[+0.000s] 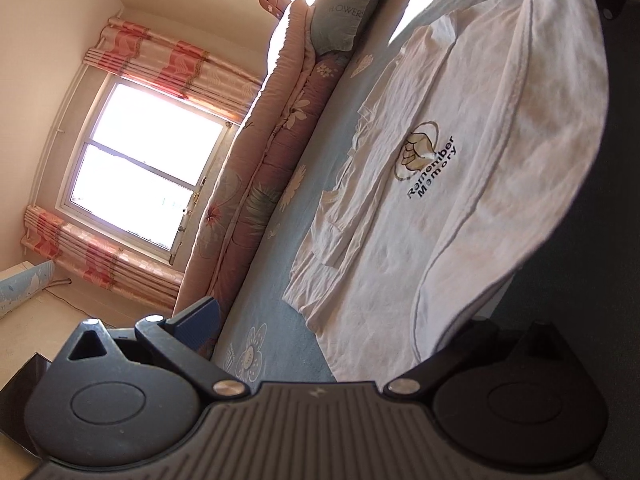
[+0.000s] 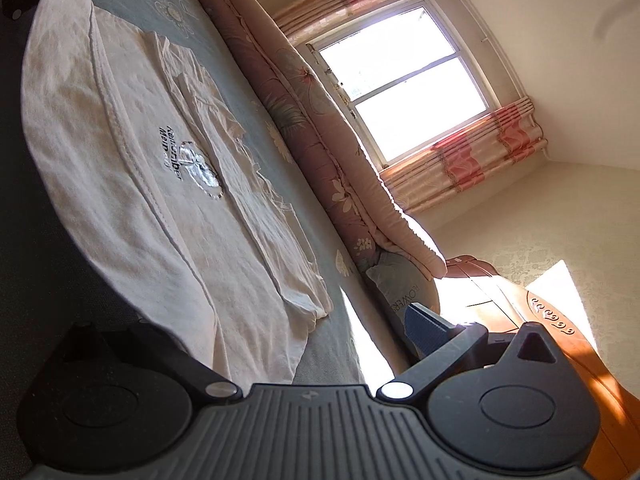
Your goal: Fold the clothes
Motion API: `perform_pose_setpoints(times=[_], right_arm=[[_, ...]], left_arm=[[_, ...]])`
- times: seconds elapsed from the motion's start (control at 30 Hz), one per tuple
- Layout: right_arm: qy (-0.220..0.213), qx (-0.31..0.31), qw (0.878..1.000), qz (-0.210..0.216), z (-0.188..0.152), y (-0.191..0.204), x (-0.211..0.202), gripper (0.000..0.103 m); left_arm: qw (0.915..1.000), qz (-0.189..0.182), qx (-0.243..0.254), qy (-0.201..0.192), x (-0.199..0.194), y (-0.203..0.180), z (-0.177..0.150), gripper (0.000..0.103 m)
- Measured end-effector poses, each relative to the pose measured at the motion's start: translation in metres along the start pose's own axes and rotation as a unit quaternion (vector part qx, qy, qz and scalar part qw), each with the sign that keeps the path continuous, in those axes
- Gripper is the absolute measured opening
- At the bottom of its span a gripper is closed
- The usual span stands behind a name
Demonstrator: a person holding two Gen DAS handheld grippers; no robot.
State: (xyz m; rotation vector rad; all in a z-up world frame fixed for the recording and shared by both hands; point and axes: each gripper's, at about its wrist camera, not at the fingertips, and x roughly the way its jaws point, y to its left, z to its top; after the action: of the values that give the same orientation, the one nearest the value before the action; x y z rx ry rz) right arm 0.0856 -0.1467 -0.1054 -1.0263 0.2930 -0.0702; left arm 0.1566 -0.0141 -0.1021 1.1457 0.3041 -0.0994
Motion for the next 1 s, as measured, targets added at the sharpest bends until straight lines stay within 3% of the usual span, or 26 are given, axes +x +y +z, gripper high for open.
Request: perform_pose_setpoints(times=[0.33,1.0], right_arm=[[-0.006,-0.006,1.0,-0.017,0.016,-0.014,0.046,0.103],[-0.004,-0.009,0.999,-0.037,0.051,-0.043,0.198,0.103]], left_arm=[[1.0,0.006,-0.001,-0.006,0.048,0.023,0.012,0.103],[0.9998,0.008,-0.013,-0.01,0.19,0.063,0.046,0.103]])
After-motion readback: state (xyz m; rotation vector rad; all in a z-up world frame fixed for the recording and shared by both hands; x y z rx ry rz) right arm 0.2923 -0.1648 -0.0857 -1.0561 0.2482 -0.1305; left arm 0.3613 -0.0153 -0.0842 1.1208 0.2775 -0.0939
